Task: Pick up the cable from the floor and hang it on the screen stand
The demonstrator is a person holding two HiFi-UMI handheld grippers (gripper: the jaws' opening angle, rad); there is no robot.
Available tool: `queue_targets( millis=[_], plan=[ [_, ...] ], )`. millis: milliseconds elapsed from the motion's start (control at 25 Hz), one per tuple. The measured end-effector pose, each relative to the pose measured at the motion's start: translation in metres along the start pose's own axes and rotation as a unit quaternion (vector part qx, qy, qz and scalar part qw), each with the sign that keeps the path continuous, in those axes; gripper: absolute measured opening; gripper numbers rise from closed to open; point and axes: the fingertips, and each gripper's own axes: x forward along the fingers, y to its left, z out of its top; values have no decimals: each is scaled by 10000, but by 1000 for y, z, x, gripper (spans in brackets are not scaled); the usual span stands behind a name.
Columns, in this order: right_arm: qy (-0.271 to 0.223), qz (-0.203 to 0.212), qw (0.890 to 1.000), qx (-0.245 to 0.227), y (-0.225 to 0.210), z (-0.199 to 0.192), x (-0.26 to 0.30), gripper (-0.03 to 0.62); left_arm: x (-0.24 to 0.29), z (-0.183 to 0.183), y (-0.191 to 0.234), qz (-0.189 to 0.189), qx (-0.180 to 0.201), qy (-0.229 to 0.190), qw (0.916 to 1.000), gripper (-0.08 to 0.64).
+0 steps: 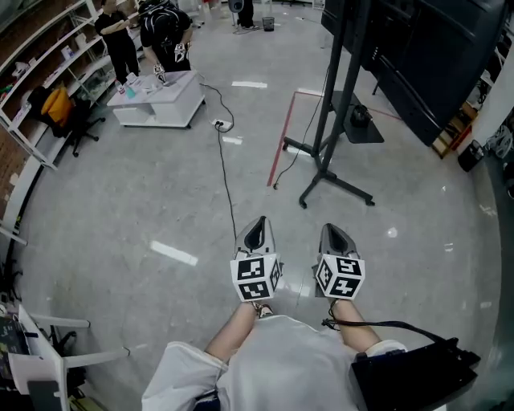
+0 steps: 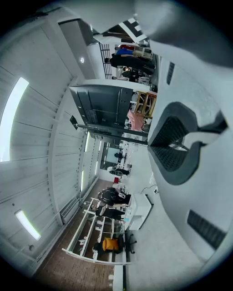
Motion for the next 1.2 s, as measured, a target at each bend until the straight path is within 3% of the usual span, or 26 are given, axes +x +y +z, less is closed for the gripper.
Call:
queue_targets(
  millis=[440, 760, 1000, 1200],
  plan=[
    [-54, -164, 9993, 324, 18, 5, 63, 19, 39, 8, 61, -84, 116, 55, 9999, -2],
    [150, -255, 9986, 438, 7, 4, 109, 20, 81, 2, 82, -17, 53, 254, 9997, -2],
    [272, -167, 9981, 523, 9, 6, 158, 21, 115, 0, 107, 106, 4, 347, 9993, -2],
    [323, 20, 9987, 389, -3, 28, 220, 20, 175, 13, 119, 237, 9, 304, 9993, -2]
  ],
)
